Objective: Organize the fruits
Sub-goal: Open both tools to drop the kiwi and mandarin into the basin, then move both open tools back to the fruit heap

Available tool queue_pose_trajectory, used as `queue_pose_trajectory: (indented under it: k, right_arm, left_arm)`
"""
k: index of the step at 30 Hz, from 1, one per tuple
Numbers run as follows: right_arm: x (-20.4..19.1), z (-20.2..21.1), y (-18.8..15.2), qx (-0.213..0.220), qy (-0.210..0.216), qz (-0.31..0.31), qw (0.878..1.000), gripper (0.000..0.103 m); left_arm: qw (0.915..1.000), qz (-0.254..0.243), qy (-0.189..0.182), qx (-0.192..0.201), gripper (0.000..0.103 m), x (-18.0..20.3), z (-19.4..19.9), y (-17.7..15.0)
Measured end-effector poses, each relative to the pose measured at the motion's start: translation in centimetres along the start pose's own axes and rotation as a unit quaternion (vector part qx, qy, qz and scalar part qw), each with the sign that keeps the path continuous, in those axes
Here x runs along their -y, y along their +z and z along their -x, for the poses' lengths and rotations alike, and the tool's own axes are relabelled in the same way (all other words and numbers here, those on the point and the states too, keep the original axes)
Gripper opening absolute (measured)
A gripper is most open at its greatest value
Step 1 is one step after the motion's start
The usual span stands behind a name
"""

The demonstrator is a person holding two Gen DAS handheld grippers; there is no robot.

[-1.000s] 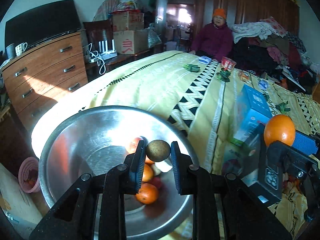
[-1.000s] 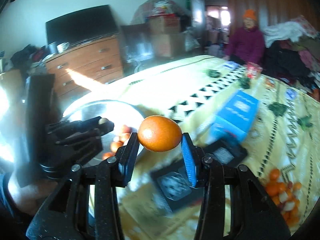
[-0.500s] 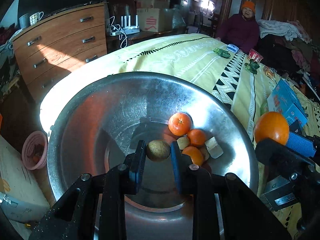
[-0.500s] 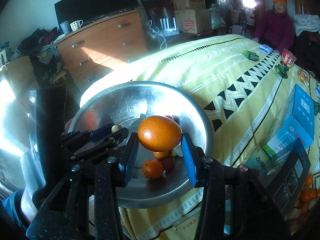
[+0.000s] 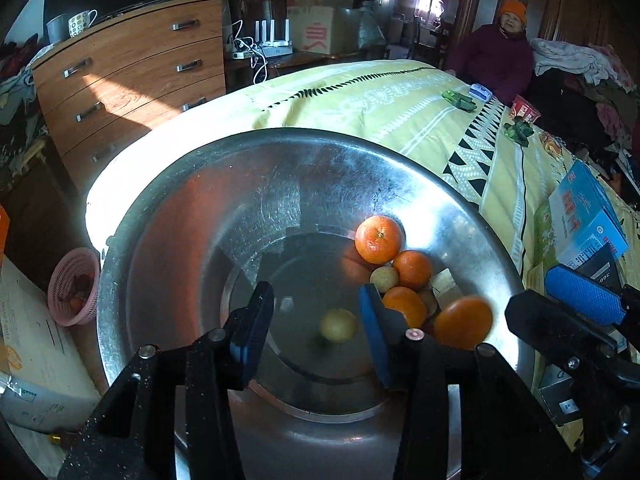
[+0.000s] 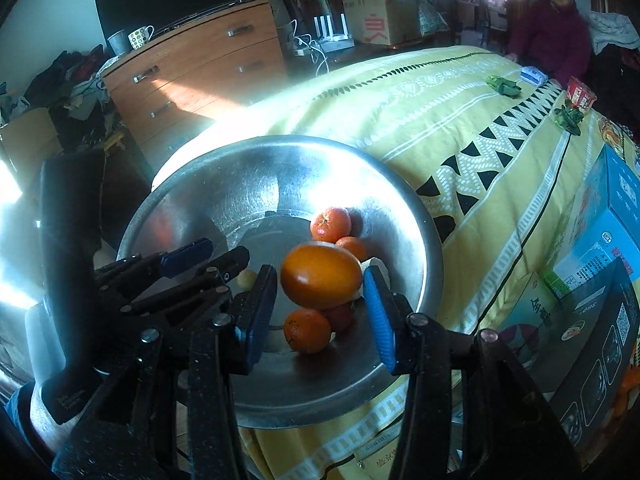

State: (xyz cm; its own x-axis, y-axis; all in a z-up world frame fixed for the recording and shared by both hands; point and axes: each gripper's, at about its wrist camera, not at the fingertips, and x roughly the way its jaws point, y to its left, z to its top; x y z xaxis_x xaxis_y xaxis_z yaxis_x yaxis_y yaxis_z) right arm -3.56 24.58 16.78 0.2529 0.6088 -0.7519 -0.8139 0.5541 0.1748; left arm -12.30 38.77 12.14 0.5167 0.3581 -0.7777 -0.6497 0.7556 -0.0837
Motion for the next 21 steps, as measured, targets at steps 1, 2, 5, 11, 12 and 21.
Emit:
queue_pose_trajectory:
  k: [1, 2, 5, 11, 12, 21]
  right_arm:
    - [0.0, 0.2, 0.0, 0.003, -0.001, -0.002, 1.000, 0.055]
    - [0.1, 0.4, 0.0, 0.006, 0.000, -0.004, 1.000, 0.061]
    - [0.1, 2.0, 0.0, 0.028, 0.008, -0.008, 1.000, 0.066]
    - [-0.7, 7.4, -2.1, 0.086, 0.020, 0.010, 0.996, 0.066]
    - [-0.6, 8.5, -3.1, 0.095, 0.020, 0.014, 0.995, 0.066]
    - [6.3, 14.0, -17.0, 0.084, -0.087, -0.035, 0.992, 0.070]
  left_arm:
    - [1.0000, 0.000, 0.004, -0.002, 0.049, -0.1, 0.0, 0.0]
    - [1.0000, -0.002, 0.007, -0.002, 0.050, -0.1, 0.0, 0.0]
    - [0.9999, -0.005, 0.013, 0.000, 0.052, 0.0, 0.2, -0.1]
    - [0.9998, -0.007, 0.016, 0.012, 0.053, 0.4, 1.4, -0.2]
    - [0.9997, -0.006, 0.014, 0.018, 0.053, 0.5, 1.9, -0.2]
    - [0.9830, -0.059, -0.102, 0.140, 0.054, 8.8, 11.9, -0.8]
